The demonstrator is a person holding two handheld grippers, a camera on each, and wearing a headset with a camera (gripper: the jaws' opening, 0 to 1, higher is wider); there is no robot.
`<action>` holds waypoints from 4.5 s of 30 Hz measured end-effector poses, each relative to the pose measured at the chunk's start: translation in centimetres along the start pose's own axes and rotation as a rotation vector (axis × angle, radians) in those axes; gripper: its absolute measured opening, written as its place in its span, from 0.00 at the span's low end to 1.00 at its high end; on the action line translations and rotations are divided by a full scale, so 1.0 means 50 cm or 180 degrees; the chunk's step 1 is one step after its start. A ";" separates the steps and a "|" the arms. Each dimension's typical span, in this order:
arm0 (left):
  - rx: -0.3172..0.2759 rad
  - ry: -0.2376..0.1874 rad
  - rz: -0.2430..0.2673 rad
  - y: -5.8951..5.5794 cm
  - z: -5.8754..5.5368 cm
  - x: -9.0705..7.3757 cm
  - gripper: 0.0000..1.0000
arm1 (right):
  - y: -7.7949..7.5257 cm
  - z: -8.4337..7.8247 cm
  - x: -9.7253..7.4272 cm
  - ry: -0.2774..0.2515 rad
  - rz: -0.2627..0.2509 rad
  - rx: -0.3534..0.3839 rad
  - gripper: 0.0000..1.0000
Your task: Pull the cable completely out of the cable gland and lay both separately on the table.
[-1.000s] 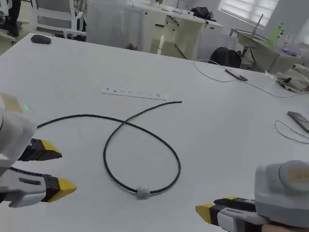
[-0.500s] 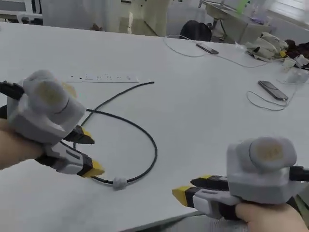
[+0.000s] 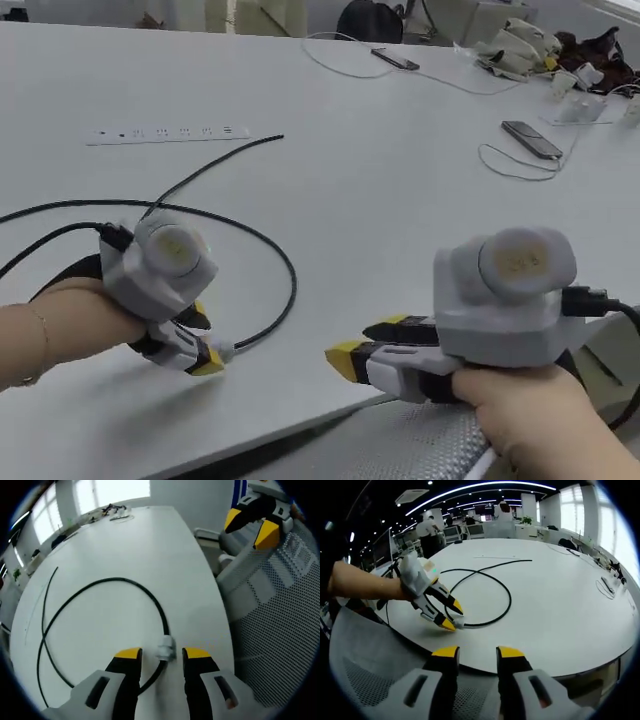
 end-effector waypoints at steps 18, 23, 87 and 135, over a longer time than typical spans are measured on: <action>-0.0277 -0.0339 0.0040 -0.029 0.041 -0.104 0.17 | 0.003 0.001 0.000 0.0005 0.0043 -0.0010 0.31; -0.0311 -0.0410 -0.0050 -0.076 0.053 -0.175 0.17 | 0.007 0.013 -0.005 -0.0202 0.0069 -0.0050 0.30; 0.1411 0.0015 0.0577 -0.325 0.048 -0.308 0.16 | 0.239 0.106 -0.014 0.0714 0.3100 -0.1002 0.15; 0.1386 0.0063 0.0709 -0.306 0.067 -0.286 0.16 | 0.254 0.108 -0.015 0.0257 0.1804 -0.2516 0.13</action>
Point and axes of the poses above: the centre of the closed fingertips' face, and the gripper's own axes: x roughly forward along the fingers, y roughly to its left, z roughly out of its top, the point moved 7 cm from there along -x, roughly backward along the fingers, and after that the axes turned 10 degrees about -z, right-handed, at the moved point
